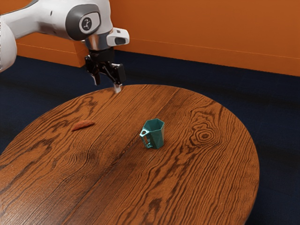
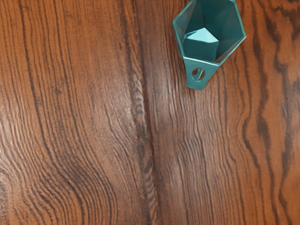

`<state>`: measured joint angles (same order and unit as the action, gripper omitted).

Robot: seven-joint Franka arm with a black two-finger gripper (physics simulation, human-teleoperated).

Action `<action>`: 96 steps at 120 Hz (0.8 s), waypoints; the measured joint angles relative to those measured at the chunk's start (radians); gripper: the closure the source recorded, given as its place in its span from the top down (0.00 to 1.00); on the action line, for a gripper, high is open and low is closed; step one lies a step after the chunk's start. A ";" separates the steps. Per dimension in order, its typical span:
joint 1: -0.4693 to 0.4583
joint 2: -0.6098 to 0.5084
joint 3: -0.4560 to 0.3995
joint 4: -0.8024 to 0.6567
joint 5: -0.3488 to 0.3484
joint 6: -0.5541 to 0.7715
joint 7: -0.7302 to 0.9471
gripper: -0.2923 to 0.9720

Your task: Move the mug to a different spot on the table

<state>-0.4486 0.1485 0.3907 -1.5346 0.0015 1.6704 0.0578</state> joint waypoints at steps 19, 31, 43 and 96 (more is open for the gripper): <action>0.001 0.008 -0.047 0.002 -0.010 0.005 0.006 0.77; -0.001 0.058 -0.058 0.002 -0.022 0.015 0.007 0.77; 0.000 0.132 -0.061 0.002 -0.033 0.026 0.006 0.77; -0.002 0.235 -0.055 -0.302 -0.124 0.404 0.192 0.77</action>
<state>-0.4511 0.3833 0.3360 -1.8363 -0.1223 2.0741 0.2494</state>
